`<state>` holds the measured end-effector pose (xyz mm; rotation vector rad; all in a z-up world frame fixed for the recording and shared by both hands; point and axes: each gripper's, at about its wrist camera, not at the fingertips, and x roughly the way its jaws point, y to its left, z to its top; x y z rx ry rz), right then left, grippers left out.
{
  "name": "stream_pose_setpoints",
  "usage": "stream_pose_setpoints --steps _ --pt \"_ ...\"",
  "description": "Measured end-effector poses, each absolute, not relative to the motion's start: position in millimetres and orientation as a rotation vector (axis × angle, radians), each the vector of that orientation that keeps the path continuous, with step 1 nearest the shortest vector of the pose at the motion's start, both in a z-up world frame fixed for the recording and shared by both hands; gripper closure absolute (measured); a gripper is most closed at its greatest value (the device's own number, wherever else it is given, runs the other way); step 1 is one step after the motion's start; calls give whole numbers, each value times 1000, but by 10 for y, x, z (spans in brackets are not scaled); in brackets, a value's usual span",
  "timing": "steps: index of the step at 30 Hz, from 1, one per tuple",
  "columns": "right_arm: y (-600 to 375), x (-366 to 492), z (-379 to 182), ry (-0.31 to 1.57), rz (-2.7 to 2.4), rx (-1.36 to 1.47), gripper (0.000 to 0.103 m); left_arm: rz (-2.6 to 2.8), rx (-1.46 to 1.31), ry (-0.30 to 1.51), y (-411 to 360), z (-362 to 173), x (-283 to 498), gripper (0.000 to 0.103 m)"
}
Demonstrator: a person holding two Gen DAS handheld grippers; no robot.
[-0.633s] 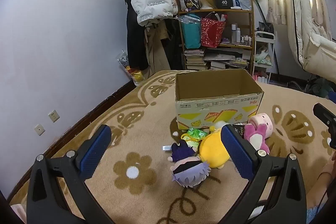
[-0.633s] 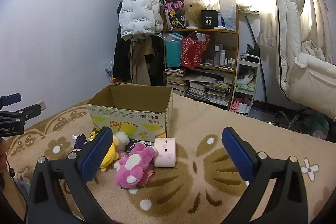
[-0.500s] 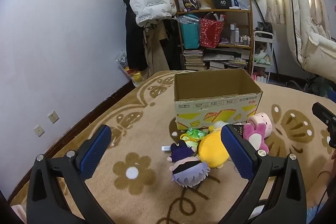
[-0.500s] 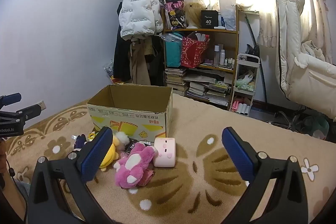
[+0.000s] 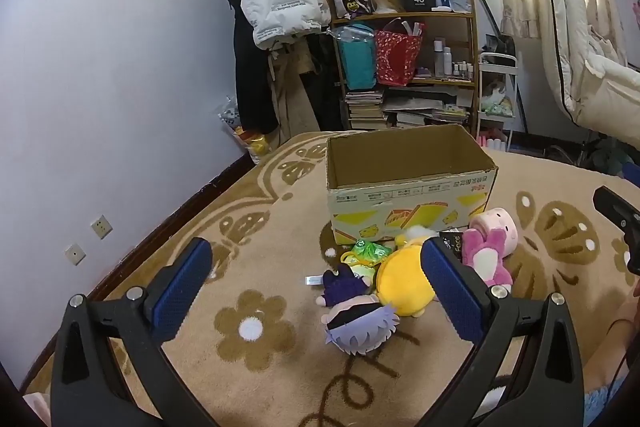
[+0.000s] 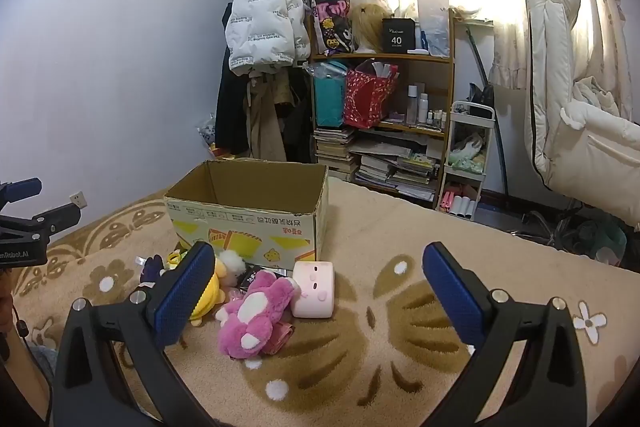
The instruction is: Organize soft objects
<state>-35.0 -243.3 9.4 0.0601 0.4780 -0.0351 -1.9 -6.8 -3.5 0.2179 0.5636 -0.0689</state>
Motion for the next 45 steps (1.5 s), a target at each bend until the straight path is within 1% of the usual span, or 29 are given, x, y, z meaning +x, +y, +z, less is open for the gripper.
stream_pose_setpoints --steps 45 --pt "-2426 -325 92 485 -38 58 0 -59 205 569 -21 -41 -3 0"
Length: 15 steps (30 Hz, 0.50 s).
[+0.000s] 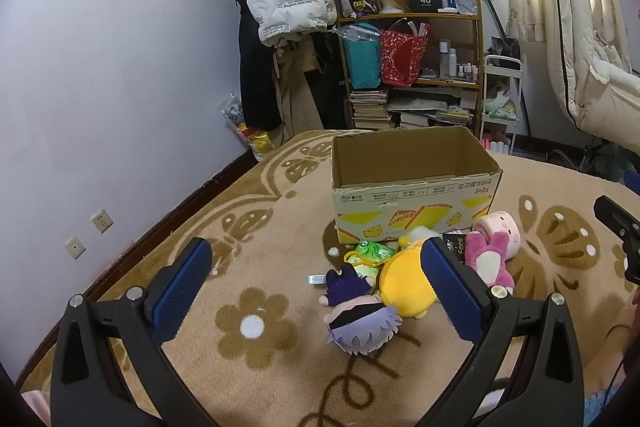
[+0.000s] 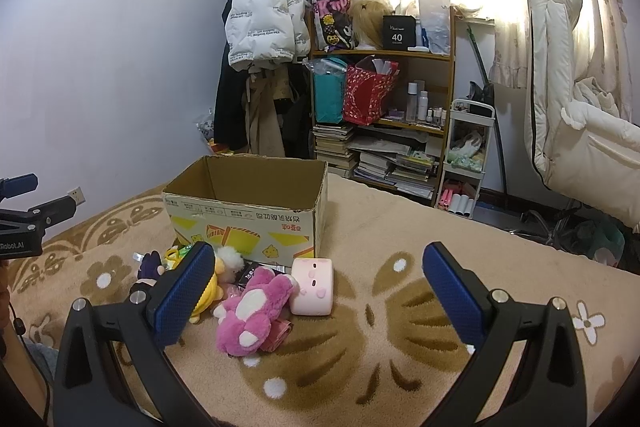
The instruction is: Organize soft objects
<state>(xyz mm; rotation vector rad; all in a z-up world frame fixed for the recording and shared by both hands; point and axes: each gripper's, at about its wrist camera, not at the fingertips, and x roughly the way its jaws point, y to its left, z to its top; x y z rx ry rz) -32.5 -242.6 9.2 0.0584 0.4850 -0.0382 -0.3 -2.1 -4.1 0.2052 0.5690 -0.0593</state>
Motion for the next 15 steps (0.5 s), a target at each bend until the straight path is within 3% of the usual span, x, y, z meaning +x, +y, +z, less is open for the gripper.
stream_pose_setpoints --steps 15 --pt "-2431 -345 60 485 -39 57 0 -56 202 576 -24 -55 -1 0"
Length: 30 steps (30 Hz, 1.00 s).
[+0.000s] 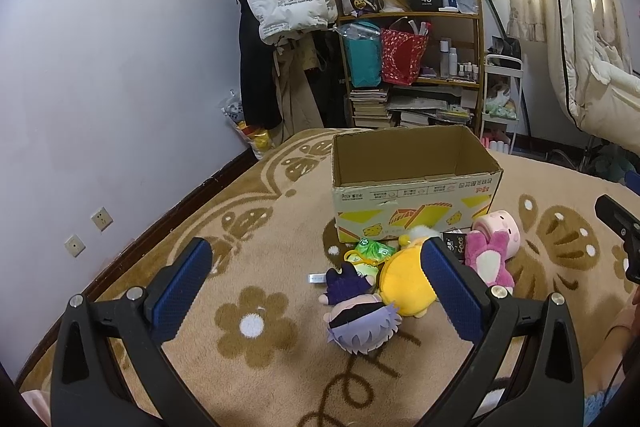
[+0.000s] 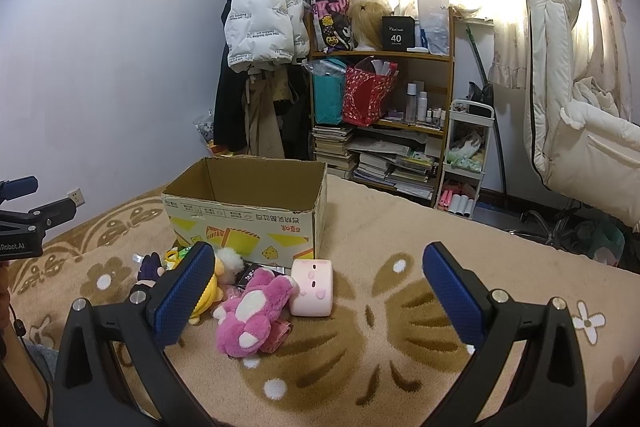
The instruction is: Organize soft objects
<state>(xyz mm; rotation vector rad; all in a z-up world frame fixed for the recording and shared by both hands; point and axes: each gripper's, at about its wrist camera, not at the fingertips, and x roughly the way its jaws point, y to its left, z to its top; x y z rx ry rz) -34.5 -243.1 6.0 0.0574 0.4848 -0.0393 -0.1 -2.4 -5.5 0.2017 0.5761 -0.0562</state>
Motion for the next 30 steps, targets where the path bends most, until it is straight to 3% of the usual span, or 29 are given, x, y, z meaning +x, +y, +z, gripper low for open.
stream_pose_setpoints --steps 30 --pt "-2420 -292 41 508 -24 54 0 -69 220 602 -58 -69 53 0"
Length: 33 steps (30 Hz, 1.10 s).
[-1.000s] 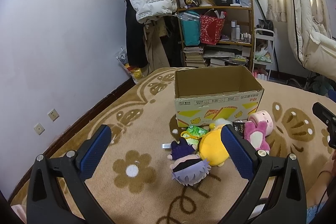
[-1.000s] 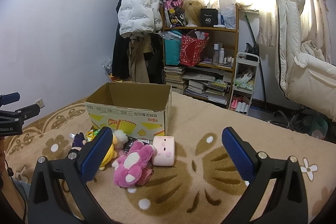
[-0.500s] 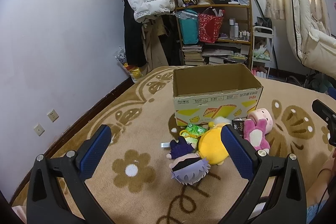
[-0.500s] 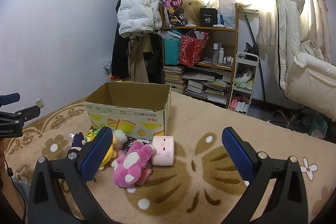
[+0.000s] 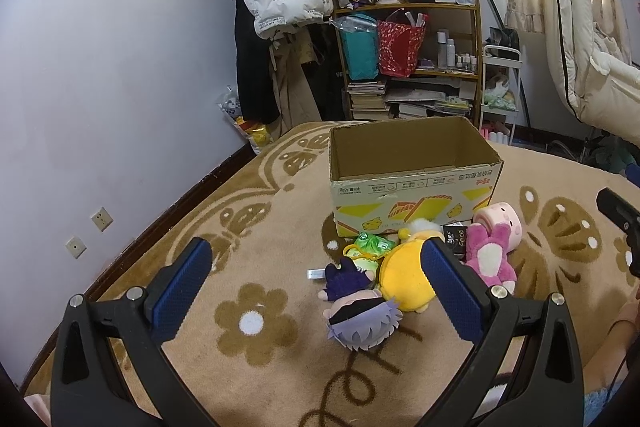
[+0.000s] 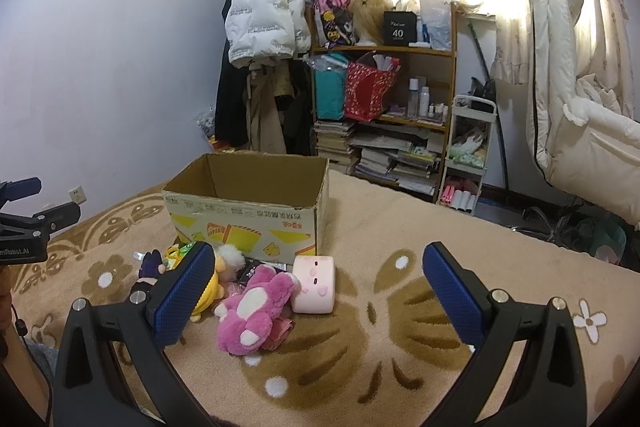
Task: Organize soft objects
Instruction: 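Move the right tool to the pink plush bear while the left tool moves to the purple-haired doll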
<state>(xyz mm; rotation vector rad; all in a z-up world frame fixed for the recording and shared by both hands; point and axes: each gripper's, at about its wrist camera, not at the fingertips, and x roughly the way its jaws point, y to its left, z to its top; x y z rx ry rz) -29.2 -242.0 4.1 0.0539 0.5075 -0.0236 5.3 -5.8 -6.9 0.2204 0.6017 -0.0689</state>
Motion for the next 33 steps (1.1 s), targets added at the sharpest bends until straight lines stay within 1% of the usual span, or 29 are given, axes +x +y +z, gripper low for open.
stream_pose_setpoints --steps 7,15,27,33 --pt "-2306 -139 25 554 28 21 0 -90 188 623 -62 -110 188 0" --pt "-2194 65 -32 597 70 63 0 -97 239 666 -191 -220 364 0" --pt "-2112 392 -210 673 98 117 0 -94 203 749 -150 -379 751 0" --pt "-2072 597 -389 733 97 125 0 -98 154 815 -114 -549 988 0"
